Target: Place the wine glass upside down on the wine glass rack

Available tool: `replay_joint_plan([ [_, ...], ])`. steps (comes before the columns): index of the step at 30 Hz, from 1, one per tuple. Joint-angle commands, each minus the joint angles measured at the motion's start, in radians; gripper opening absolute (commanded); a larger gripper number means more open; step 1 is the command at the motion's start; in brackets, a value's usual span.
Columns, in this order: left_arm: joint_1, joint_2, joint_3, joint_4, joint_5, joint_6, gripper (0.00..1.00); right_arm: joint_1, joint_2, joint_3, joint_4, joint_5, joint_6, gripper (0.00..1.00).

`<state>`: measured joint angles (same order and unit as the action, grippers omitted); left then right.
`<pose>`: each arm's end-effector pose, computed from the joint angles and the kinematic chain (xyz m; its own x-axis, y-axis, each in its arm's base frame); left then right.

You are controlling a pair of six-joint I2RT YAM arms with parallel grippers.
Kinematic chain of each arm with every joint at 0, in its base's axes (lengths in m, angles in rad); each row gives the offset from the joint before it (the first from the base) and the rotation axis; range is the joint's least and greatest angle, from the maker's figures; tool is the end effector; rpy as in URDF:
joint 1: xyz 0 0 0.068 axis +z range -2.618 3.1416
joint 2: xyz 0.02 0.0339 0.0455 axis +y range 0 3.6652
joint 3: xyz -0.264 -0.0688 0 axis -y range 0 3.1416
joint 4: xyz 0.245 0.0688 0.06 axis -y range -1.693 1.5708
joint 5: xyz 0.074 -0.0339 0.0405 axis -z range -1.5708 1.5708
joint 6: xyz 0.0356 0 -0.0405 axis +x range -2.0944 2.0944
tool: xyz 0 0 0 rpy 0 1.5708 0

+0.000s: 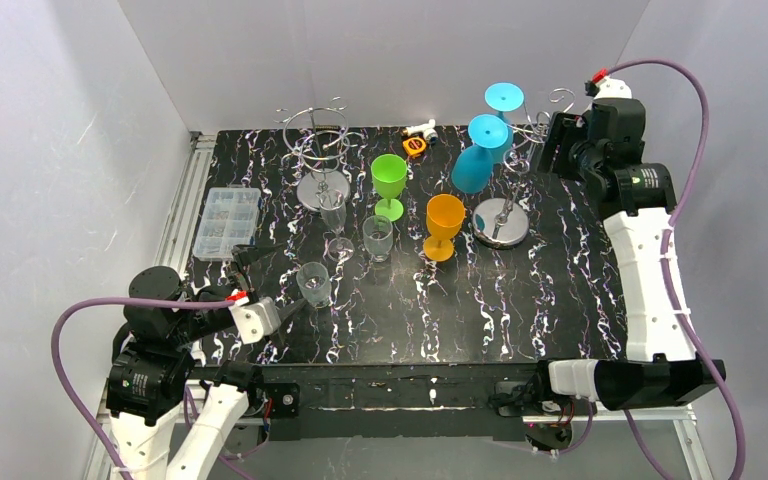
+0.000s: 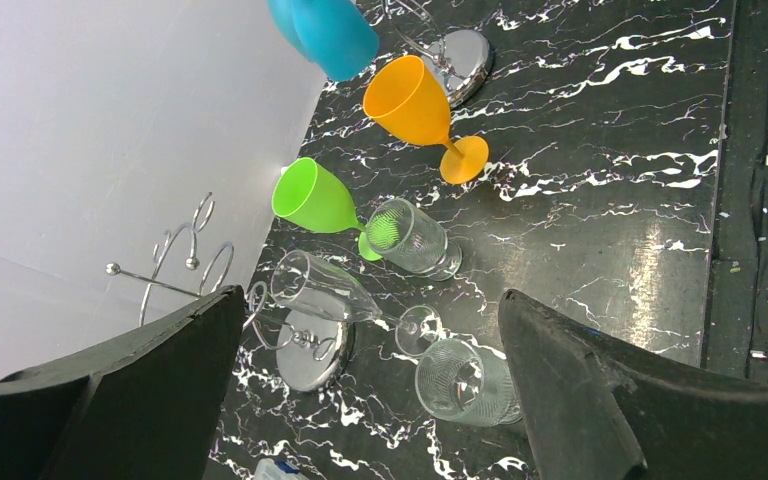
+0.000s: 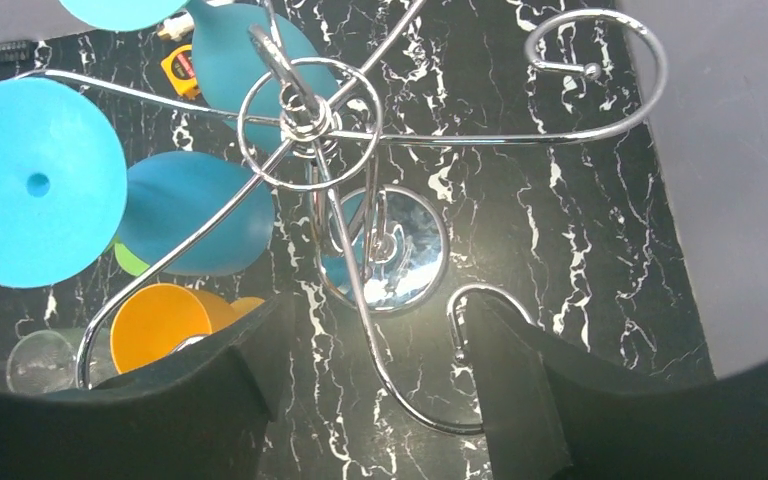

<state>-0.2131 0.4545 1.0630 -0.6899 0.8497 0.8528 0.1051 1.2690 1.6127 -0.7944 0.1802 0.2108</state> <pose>0.0400 -0.0360 0.4108 0.6039 0.3781 -0.7017 0.6331 0.3074 0.7105 0.2494 0.0199 0.4571 -0.4116 0.1636 -0.8966 0.1466 0.9828 0.1120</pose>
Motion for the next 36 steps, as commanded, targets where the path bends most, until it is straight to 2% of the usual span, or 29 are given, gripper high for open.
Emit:
replay_joint_plan([
  [1,-0.003,0.008,0.020,-0.011,0.012,-0.003,0.98,-0.007,0.051,0.084,-0.006,-0.029,-0.087,0.68],
  [3,-0.003,0.014,0.025,-0.011,0.014,-0.003,0.98,-0.007,0.068,0.106,-0.009,-0.039,-0.093,0.61],
  [8,-0.003,0.023,0.035,-0.011,0.012,-0.001,0.98,-0.007,0.074,0.098,0.012,-0.090,-0.079,0.39],
  [12,-0.003,0.021,0.029,-0.011,0.012,-0.002,0.98,-0.007,0.077,0.101,0.006,-0.132,-0.069,0.36],
  [13,-0.003,0.020,0.028,-0.011,0.014,-0.002,0.98,-0.007,0.076,0.099,0.003,-0.133,-0.061,0.36],
  [14,-0.003,0.019,0.028,-0.011,0.014,-0.002,0.98,-0.007,0.076,0.101,-0.007,-0.129,-0.051,0.40],
  [15,-0.003,0.018,0.027,-0.011,0.014,-0.003,0.98,-0.007,0.076,0.107,-0.024,-0.126,-0.039,0.52],
  [16,-0.003,0.019,0.028,-0.011,0.014,-0.002,0.98,-0.007,0.076,0.116,-0.045,-0.126,-0.028,0.58],
  [25,-0.003,0.024,0.029,-0.011,0.033,-0.011,0.98,-0.007,0.035,0.232,-0.157,-0.057,-0.005,0.62],
  [31,-0.003,0.013,0.028,-0.011,0.025,-0.015,0.98,-0.007,0.069,0.327,-0.184,-0.077,0.005,0.61],
  [36,-0.003,0.007,0.024,-0.012,0.022,-0.017,0.98,-0.007,0.110,0.311,-0.163,-0.081,-0.043,0.64],
])
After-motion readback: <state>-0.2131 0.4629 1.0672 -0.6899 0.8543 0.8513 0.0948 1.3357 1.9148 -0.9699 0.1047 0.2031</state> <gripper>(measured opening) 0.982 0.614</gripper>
